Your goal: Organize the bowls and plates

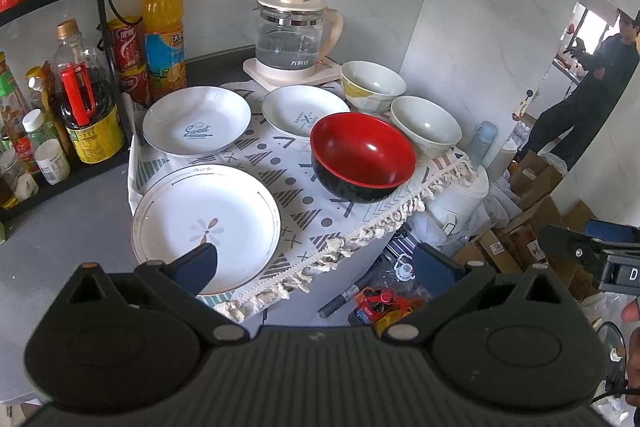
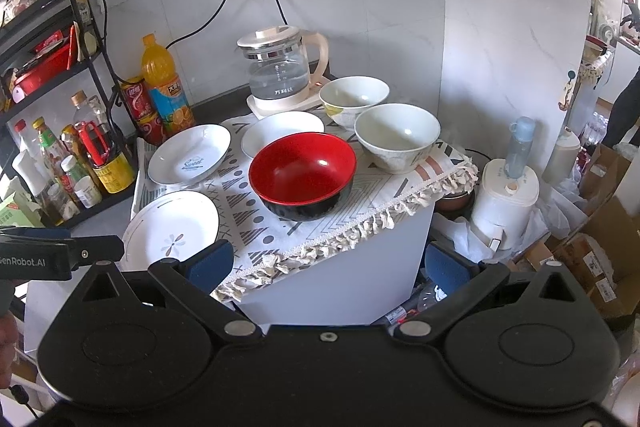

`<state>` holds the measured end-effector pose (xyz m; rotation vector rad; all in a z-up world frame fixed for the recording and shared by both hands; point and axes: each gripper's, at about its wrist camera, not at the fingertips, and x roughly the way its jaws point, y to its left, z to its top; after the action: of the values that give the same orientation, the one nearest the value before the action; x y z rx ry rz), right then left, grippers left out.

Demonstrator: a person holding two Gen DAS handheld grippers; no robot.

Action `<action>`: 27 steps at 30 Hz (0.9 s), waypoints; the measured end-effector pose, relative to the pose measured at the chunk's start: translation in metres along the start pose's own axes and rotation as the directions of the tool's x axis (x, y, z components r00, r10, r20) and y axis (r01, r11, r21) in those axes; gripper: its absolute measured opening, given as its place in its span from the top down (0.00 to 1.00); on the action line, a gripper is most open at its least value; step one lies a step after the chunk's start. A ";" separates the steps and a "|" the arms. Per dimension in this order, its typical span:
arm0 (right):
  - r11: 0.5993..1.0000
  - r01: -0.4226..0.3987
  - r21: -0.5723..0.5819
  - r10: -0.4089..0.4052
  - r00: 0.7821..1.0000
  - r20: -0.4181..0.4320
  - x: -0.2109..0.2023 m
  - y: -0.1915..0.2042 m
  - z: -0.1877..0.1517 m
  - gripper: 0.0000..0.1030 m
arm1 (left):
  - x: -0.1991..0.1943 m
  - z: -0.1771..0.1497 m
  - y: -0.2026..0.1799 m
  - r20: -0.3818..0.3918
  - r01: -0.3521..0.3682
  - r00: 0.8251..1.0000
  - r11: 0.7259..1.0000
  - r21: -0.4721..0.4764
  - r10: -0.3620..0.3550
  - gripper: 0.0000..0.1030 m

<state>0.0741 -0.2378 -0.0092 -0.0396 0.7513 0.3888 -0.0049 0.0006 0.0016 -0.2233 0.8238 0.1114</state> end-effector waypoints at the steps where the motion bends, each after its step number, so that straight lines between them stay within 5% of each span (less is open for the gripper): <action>1: 1.000 -0.001 0.000 0.001 1.000 -0.002 0.001 0.000 0.001 0.00 | 0.000 0.000 0.000 0.001 -0.001 1.000 1.000 0.000 0.001 0.00; 27: 1.000 0.004 0.010 -0.004 1.000 -0.007 0.005 -0.011 0.005 0.00 | 0.006 0.002 -0.002 0.001 -0.005 1.000 1.000 0.003 0.005 0.00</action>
<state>0.0845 -0.2452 -0.0099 -0.0331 0.7596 0.3813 0.0008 -0.0004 -0.0018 -0.2184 0.8232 0.1154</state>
